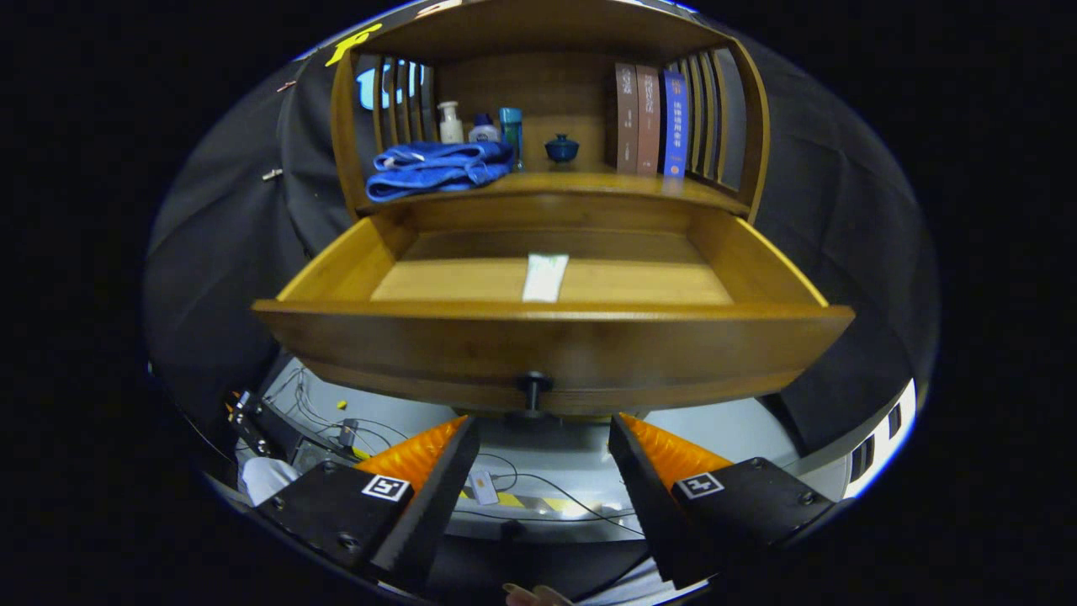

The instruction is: Pull open the drawer, take out the items inside it, and place them on the countertop above the cabinet.

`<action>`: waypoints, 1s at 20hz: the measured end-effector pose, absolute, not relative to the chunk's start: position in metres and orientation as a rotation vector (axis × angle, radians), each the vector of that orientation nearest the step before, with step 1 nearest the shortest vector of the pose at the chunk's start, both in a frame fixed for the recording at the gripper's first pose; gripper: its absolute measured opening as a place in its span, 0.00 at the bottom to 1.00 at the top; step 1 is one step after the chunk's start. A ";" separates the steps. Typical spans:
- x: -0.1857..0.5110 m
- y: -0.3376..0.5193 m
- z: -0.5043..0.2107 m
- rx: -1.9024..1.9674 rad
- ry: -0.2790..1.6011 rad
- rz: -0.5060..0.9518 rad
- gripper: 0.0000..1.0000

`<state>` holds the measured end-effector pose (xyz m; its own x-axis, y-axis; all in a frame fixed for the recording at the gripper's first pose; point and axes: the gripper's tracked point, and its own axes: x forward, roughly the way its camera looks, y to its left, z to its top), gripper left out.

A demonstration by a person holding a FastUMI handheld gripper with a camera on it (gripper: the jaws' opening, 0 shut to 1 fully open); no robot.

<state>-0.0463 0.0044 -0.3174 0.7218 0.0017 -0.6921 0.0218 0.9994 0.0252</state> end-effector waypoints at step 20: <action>0.142 0.008 -0.357 0.030 1.080 -0.041 1.00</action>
